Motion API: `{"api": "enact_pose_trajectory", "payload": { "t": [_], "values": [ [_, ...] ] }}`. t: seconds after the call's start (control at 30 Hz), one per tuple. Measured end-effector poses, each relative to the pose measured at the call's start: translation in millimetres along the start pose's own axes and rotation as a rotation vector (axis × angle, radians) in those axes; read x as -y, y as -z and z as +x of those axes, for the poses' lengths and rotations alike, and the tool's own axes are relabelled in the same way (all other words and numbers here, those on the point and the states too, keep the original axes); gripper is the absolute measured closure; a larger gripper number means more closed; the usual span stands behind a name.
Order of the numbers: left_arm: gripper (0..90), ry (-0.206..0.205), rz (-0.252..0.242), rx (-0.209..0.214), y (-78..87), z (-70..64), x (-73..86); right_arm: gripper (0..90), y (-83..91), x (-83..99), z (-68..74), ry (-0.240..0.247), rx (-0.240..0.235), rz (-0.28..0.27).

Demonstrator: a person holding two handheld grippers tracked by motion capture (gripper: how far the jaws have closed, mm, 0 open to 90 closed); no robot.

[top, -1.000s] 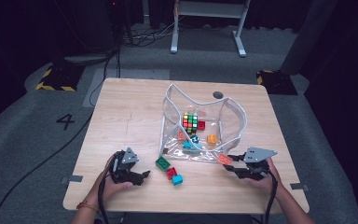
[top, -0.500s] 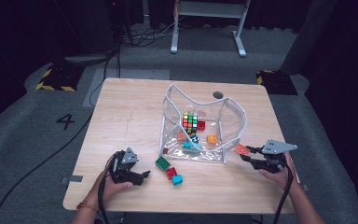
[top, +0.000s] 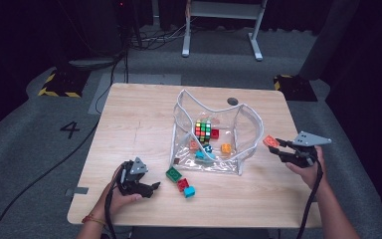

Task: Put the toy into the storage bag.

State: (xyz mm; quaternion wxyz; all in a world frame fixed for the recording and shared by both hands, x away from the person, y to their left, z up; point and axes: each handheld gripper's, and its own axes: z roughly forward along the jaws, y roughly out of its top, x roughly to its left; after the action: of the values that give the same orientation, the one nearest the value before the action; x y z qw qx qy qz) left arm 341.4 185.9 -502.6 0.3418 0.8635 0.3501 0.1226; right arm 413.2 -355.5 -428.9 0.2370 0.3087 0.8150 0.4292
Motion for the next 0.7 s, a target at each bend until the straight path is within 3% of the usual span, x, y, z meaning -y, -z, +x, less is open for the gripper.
{"api": "enact_pose_trajectory", "payload": {
  "t": [0.37,0.7],
  "values": [
    [14.0,-0.003,0.0,-0.001,-0.1,0.2,-0.2,59.0,6.6,-44.1,-27.6,-0.01,0.048,-0.046],
    [13.9,-0.006,-0.005,0.0,-0.6,0.5,-0.5,59.0,6.2,-83.9,-32.0,0.011,0.036,-0.077]
  ]
}}
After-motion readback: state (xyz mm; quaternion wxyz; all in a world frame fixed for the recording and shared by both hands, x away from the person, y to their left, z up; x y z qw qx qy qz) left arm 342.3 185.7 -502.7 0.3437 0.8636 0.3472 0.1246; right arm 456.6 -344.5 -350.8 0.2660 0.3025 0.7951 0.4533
